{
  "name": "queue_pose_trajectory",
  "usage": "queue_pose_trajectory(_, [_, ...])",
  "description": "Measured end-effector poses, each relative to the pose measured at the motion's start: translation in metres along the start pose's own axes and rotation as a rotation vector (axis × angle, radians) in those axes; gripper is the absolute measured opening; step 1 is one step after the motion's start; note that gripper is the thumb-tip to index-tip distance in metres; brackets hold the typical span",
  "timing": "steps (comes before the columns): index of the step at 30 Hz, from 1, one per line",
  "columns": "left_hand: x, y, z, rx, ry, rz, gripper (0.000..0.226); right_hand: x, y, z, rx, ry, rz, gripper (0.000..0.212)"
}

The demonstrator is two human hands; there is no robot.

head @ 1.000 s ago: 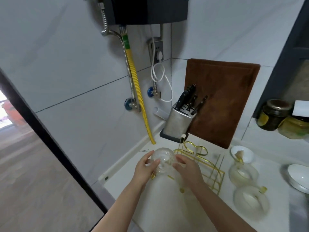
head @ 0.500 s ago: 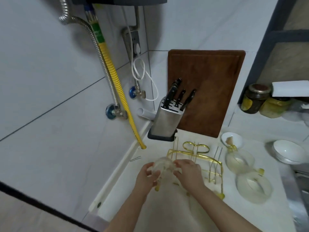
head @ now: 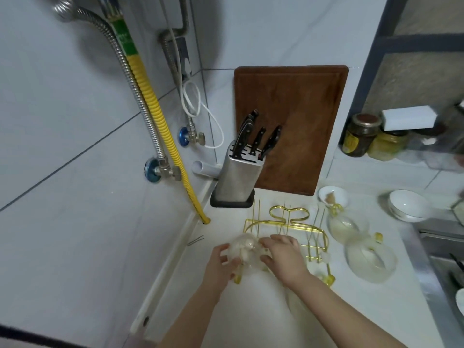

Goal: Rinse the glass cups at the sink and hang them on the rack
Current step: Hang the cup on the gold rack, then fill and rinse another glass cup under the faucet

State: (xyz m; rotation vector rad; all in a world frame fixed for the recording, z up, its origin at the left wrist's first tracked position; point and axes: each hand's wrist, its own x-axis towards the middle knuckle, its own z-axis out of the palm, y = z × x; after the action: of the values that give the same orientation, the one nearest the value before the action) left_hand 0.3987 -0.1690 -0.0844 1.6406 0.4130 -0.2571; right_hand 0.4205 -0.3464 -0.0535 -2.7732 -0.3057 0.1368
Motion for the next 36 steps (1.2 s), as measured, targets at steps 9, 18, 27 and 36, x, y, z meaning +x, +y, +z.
queue_pose_trajectory(9, [-0.007,0.003,0.006,0.304,0.088,0.123,0.053,-0.015,0.006,-0.001,0.082,0.051,-0.016,0.046])
queue_pose_trajectory(18, [-0.032,0.006,0.021,0.446,0.104,0.348,0.049,-0.054,0.031,-0.003,0.252,0.129,-0.040,0.045])
queue_pose_trajectory(27, [-0.057,-0.022,0.069,0.475,-0.179,0.414,0.053,-0.119,0.087,-0.008,0.429,0.260,0.165,0.043])
queue_pose_trajectory(36, [-0.062,-0.059,0.112,0.594,-0.327,0.289,0.071,-0.135,0.118,0.013,0.638,-0.014,0.297,0.078])
